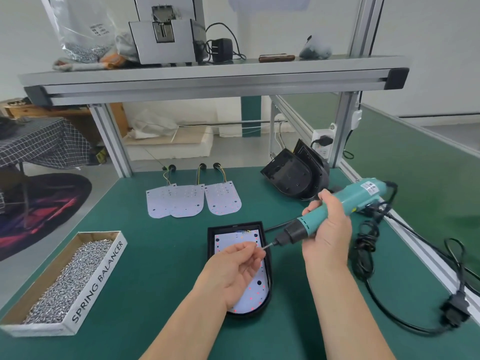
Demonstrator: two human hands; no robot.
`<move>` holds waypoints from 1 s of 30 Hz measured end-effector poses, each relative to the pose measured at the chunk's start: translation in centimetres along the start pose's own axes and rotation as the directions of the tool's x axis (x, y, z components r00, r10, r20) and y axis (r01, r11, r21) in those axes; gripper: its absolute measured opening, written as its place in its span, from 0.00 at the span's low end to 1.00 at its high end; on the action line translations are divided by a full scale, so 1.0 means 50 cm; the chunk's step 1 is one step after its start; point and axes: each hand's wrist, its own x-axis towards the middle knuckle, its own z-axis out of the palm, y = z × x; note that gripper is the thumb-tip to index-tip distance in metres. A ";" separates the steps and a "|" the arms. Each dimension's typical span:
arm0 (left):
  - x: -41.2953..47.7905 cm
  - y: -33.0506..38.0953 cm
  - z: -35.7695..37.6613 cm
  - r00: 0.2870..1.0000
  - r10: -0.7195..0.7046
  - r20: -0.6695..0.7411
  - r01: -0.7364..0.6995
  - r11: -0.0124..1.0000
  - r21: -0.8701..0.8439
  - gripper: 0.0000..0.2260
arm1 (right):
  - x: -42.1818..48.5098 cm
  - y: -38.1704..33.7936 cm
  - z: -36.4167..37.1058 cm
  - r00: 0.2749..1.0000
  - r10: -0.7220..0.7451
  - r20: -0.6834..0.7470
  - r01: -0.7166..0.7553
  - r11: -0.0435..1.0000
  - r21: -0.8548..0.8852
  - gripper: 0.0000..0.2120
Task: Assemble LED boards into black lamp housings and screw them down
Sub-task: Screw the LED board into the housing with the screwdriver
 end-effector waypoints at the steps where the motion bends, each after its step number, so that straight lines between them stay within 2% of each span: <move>1: 0.001 0.000 -0.001 1.000 -0.001 0.003 0.001 1.000 -0.004 0.03 | 0.003 0.003 0.006 0.997 -0.066 -0.029 0.065 0.998 -0.027 0.08; 4: 0.002 0.000 -0.005 1.000 -0.007 0.014 0.007 1.000 -0.015 0.04 | 0.009 0.012 0.020 0.974 -0.220 -0.054 0.213 0.970 -0.115 0.09; 7: 0.003 0.001 -0.005 1.000 -0.012 0.019 0.013 1.000 -0.019 0.04 | 0.007 0.022 0.026 0.957 -0.286 -0.039 0.274 0.943 -0.190 0.09; 14: 0.005 -0.001 -0.005 1.000 -0.008 0.025 0.009 1.000 -0.015 0.05 | 0.001 0.045 0.023 0.954 -0.298 -0.026 0.281 0.923 -0.263 0.07; 30: 0.013 -0.005 -0.005 1.000 0.011 0.005 -0.011 0.999 -0.037 0.06 | 0.007 0.049 0.020 0.952 -0.303 -0.032 0.284 0.921 -0.267 0.08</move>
